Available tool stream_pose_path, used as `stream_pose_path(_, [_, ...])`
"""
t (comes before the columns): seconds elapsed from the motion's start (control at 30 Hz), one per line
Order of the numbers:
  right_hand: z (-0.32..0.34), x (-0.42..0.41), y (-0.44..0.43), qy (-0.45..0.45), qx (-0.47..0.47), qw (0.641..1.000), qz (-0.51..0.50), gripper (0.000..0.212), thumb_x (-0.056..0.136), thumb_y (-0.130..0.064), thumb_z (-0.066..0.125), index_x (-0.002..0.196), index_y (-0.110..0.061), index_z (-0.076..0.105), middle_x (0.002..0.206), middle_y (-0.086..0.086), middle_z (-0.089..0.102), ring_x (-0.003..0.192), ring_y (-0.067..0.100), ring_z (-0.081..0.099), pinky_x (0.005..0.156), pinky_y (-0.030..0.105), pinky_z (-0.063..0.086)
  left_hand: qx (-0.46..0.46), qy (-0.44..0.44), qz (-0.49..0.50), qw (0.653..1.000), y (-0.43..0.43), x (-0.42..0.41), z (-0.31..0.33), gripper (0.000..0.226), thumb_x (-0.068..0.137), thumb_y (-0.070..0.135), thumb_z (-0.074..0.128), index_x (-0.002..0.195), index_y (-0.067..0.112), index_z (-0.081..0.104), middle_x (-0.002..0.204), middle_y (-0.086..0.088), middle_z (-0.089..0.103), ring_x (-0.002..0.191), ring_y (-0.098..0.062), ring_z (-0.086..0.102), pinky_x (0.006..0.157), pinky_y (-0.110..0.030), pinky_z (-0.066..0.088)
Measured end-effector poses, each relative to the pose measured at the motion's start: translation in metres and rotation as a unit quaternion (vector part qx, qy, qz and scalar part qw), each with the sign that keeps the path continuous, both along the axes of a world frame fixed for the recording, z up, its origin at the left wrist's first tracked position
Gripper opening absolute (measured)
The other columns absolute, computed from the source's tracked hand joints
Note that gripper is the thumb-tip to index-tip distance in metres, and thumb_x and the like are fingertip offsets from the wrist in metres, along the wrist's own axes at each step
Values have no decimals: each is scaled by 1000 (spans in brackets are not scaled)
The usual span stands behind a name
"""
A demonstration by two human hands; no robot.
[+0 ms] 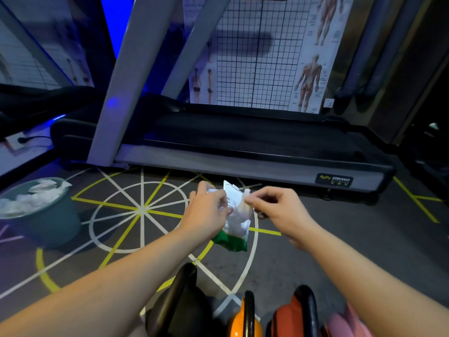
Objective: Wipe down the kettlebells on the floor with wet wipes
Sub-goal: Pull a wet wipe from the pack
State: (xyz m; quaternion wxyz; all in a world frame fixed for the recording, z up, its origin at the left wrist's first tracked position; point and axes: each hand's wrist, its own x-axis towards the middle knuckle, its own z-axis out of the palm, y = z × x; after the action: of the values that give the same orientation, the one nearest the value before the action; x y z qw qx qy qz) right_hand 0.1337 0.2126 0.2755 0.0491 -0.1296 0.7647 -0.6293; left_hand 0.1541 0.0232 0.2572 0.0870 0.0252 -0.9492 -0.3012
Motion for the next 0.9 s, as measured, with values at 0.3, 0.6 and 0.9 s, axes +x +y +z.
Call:
stream_pose_path(0.3, [35, -4, -8, 11, -224, 973, -60, 17, 90, -21, 66, 85, -5, 69, 80, 9, 72, 79, 20, 68, 77, 33, 58, 51, -35, 40, 997, -10, -8, -1, 16, 94, 29, 69, 82, 26, 59, 114, 1, 40, 108, -31, 51, 93, -43, 49])
stream_pose_path(0.6, [19, -16, 17, 53, -83, 969, -225, 15, 102, -26, 54, 101, -12, 58, 87, -2, 66, 78, 9, 64, 69, 26, 54, -20, -144, 61, 988, -39, -10, -29, 21, 90, 33, 74, 77, 26, 58, 127, -8, 44, 119, -37, 51, 102, -47, 46])
stream_pose_path(0.9, [-26, -45, 11, -28, 99, 967, -232, 29, 102, -44, 47, 102, -16, 55, 94, -5, 59, 83, 10, 56, 62, 26, 37, 148, -161, 209, 953, -49, -46, -58, 27, 86, 28, 76, 93, 3, 69, 112, -21, 66, 100, -38, 65, 76, -37, 52])
